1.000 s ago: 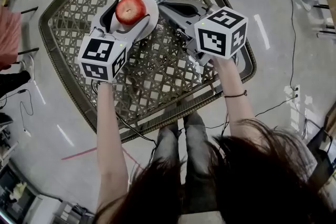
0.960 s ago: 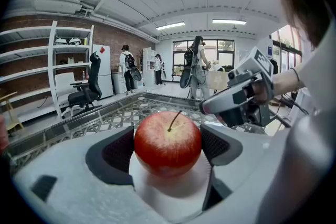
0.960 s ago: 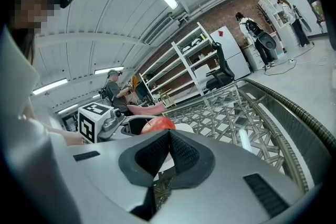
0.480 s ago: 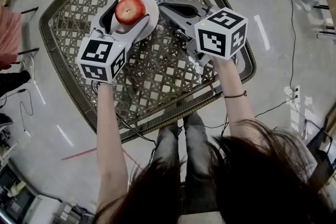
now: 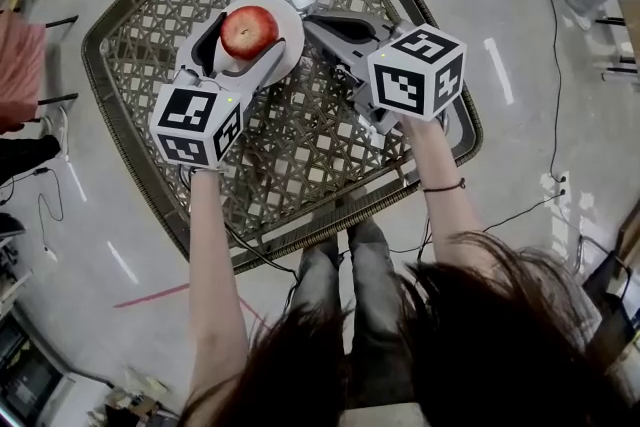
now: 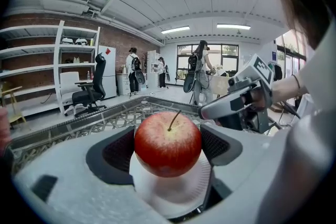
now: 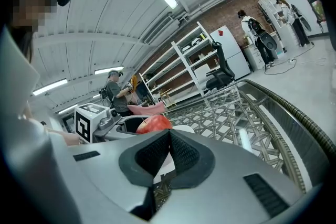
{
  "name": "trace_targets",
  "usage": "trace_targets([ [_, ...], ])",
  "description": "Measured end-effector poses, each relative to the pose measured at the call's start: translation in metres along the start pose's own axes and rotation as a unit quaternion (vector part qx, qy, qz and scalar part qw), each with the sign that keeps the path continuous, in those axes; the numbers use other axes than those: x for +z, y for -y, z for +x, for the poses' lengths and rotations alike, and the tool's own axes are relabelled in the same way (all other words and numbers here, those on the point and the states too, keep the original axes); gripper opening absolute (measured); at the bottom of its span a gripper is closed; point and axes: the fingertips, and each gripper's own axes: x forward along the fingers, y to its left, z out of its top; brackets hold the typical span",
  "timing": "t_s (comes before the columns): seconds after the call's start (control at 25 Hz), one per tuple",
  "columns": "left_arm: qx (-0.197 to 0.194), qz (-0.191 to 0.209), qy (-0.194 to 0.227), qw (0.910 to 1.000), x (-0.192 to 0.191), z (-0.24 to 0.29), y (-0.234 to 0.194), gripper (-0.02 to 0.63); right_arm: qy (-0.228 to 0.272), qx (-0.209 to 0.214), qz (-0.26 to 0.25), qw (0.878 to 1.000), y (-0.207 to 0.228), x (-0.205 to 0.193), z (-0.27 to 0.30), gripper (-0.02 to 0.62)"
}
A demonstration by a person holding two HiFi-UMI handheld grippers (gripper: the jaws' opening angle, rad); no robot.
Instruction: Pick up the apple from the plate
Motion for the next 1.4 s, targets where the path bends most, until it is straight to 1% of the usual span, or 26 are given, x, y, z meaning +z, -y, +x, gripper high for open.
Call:
trace_targets([
  [0.32, 0.011, -0.017, 0.005, 0.9998, 0.009, -0.014, 0.003, 0.400, -0.006, 0.004, 0.003, 1.000, -0.008, 0.008, -0.002, 0.009],
  [0.52, 0.022, -0.029, 0.018, 0.9992, 0.022, -0.026, 0.008, 0.400, -0.011, 0.011, -0.003, 1.000, -0.019, 0.016, -0.006, 0.009],
  [0.72, 0.028, -0.043, 0.027, 0.9983, 0.035, -0.044, 0.018, 0.400, -0.011, 0.014, -0.004, 1.000, -0.034, 0.029, -0.016, 0.009],
  [0.96, 0.041, -0.055, 0.039, 0.9969, 0.055, -0.063, 0.025, 0.400, -0.008, 0.025, -0.017, 1.000, -0.052, 0.053, -0.024, 0.009],
  [1.2, 0.050, -0.066, 0.051, 0.9952, 0.073, -0.085, 0.035, 0.400, -0.005, 0.034, -0.020, 0.999, -0.075, 0.064, -0.034, 0.009],
  [1.4, 0.060, -0.072, 0.070, 0.9931, 0.094, -0.102, 0.039, 0.400, 0.008, 0.043, -0.020, 0.999, -0.093, 0.078, -0.041, 0.009],
])
